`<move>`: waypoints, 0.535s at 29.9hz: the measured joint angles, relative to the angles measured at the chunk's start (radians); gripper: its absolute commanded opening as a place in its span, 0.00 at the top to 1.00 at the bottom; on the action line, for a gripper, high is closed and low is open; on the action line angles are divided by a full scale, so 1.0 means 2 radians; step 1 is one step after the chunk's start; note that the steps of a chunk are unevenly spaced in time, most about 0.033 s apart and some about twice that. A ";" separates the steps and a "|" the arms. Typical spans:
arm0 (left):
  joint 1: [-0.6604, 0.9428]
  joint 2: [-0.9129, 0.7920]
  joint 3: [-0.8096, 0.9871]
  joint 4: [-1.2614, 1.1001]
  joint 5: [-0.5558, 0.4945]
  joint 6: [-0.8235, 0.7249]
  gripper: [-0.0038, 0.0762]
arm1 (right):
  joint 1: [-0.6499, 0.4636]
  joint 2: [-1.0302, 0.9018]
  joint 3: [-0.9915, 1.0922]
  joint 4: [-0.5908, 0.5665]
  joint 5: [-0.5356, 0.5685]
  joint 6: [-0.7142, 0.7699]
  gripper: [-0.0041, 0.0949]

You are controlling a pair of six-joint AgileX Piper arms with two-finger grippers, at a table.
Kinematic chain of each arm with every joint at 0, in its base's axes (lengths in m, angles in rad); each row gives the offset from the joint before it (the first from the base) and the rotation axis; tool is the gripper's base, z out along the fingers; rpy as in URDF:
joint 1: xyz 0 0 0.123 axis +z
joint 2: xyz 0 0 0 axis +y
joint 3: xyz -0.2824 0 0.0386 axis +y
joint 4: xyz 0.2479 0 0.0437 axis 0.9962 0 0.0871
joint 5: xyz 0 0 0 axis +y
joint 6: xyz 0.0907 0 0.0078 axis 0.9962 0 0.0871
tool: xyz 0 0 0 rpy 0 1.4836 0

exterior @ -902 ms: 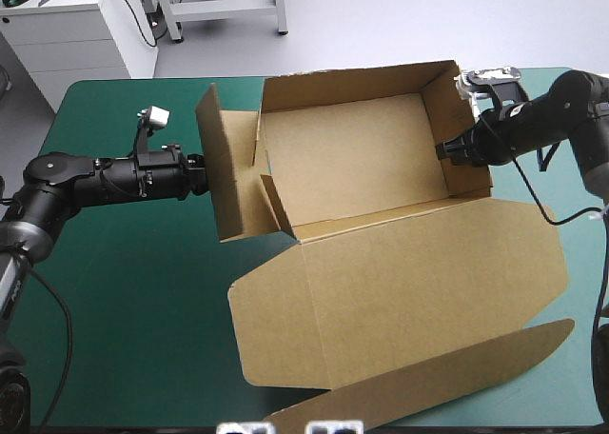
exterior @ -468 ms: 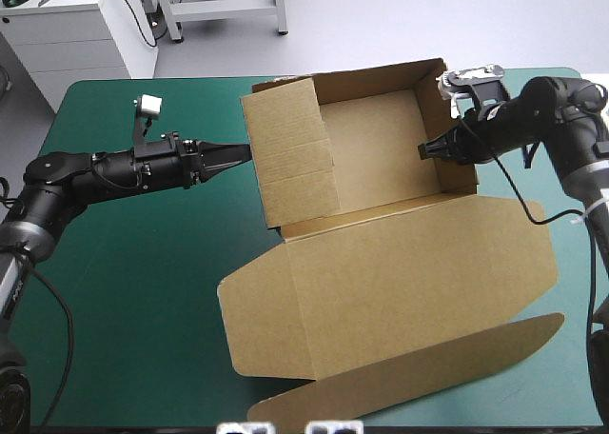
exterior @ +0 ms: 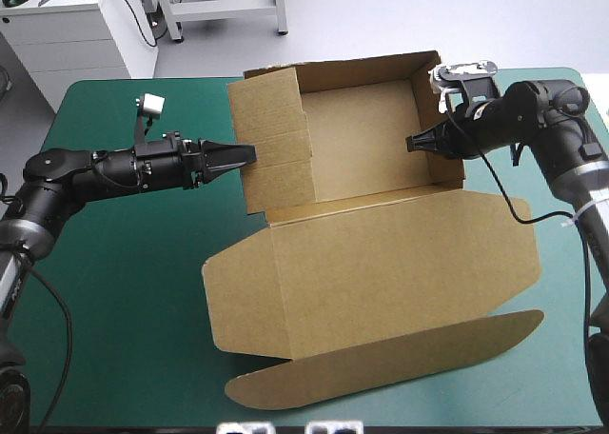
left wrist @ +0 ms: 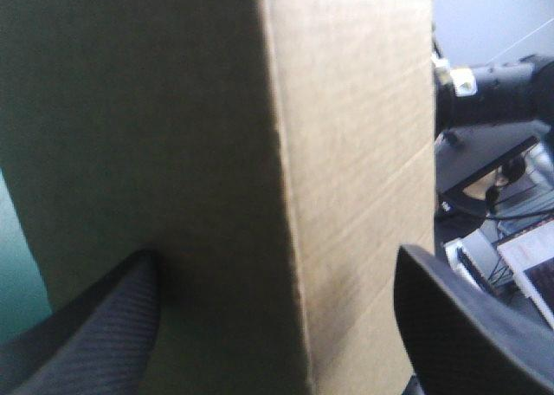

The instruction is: Fold the box

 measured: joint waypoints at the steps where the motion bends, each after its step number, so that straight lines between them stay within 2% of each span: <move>1: -0.006 0.000 -0.008 0.022 -0.003 -0.011 0.28 | 0.000 0.000 0.000 0.000 -0.002 0.004 0.97; 6: -0.064 0.000 -0.080 0.136 -0.060 -0.101 0.34 | 0.000 0.000 0.000 0.000 -0.013 0.015 0.97; 9: -0.107 0.005 -0.133 0.243 -0.094 -0.173 0.38 | 0.000 0.000 0.000 0.000 -0.019 0.021 0.97; 16: -0.187 0.041 -0.247 0.481 -0.088 -0.367 0.38 | 0.000 0.000 0.000 -0.001 -0.027 0.031 0.97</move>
